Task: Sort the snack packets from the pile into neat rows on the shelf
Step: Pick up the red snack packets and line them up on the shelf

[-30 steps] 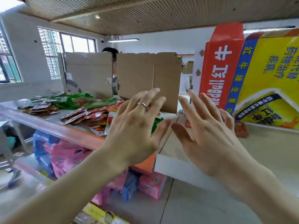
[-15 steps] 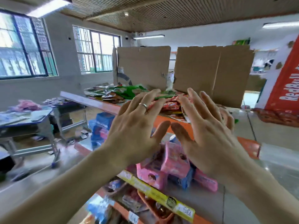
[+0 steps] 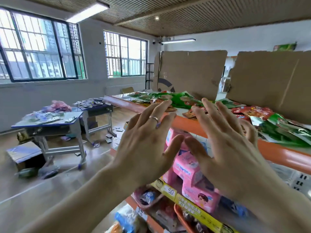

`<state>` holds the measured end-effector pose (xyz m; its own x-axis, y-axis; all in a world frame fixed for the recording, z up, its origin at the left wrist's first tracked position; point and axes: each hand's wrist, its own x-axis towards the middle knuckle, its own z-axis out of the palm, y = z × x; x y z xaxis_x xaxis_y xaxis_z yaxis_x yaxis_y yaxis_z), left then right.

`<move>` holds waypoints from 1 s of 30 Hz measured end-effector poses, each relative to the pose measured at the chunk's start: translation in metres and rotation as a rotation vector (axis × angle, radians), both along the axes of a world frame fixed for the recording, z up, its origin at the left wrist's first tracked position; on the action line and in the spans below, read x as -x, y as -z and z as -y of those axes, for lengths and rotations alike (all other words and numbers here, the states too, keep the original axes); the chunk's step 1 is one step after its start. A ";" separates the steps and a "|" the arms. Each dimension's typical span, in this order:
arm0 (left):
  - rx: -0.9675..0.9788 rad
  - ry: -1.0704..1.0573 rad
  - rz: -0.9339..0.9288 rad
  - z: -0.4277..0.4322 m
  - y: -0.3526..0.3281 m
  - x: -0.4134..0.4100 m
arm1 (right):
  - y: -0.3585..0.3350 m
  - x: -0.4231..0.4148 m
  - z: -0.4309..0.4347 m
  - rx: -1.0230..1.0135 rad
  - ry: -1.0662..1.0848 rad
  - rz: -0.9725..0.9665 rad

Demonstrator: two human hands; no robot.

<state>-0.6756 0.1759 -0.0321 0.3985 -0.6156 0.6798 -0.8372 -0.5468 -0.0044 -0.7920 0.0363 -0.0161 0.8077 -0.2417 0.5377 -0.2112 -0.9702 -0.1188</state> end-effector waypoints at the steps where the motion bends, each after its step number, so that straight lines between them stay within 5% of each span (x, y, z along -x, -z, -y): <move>1: 0.012 0.001 -0.003 0.001 0.002 -0.004 | -0.001 -0.005 0.000 0.006 0.005 -0.011; 30: 0.008 0.088 0.003 0.098 -0.014 -0.225 | -0.019 -0.190 0.087 -0.070 0.175 -0.015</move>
<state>-0.4504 0.0779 -0.0179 0.3415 -0.6426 0.6859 -0.8819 -0.4714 -0.0026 -0.6022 -0.0504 0.0033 0.7578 -0.4159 0.5028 -0.3785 -0.9078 -0.1803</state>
